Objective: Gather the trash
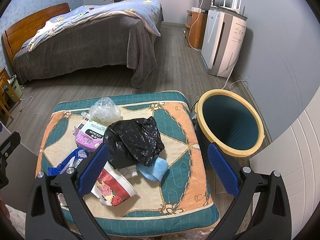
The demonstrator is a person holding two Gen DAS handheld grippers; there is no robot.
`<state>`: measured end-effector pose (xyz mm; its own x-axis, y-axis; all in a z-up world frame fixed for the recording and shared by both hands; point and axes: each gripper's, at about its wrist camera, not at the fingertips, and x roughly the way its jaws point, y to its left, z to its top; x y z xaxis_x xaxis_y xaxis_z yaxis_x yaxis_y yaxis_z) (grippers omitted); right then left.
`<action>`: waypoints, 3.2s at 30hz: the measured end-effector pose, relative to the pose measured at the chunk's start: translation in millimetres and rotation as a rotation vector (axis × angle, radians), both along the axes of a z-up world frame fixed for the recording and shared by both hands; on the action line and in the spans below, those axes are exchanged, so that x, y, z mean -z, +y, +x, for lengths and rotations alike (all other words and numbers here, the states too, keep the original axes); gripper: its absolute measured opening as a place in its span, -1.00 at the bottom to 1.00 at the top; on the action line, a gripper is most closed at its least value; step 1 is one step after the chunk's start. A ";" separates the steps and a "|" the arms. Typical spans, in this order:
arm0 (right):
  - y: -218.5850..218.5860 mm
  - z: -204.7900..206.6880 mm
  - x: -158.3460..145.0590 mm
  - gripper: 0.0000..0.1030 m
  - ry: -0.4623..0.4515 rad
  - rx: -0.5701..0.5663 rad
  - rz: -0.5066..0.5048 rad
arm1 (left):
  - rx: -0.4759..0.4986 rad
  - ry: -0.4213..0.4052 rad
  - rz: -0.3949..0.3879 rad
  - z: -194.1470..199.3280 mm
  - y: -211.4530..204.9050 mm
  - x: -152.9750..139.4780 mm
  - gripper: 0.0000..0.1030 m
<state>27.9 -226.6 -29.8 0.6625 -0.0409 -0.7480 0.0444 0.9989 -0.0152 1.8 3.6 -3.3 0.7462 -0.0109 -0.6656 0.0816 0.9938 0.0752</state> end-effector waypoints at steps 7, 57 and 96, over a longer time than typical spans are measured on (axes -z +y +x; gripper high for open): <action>-0.4 2.3 2.3 0.89 0.006 0.003 0.029 | 0.002 -0.003 -0.038 0.0 6.6 10.7 0.90; 77.4 92.3 107.4 0.17 0.337 -0.287 -0.077 | 0.233 0.414 0.101 32.2 -21.1 149.6 -0.19; -108.7 86.4 -51.9 -0.95 -0.039 -0.054 0.263 | 0.291 0.003 -0.085 55.8 -71.8 2.0 -0.71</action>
<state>114.3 -335.3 22.1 0.6873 0.1878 -0.7017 -0.0134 0.9691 0.2462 57.6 -68.2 -5.3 0.7018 -0.2795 -0.6552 0.3637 0.9315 -0.0078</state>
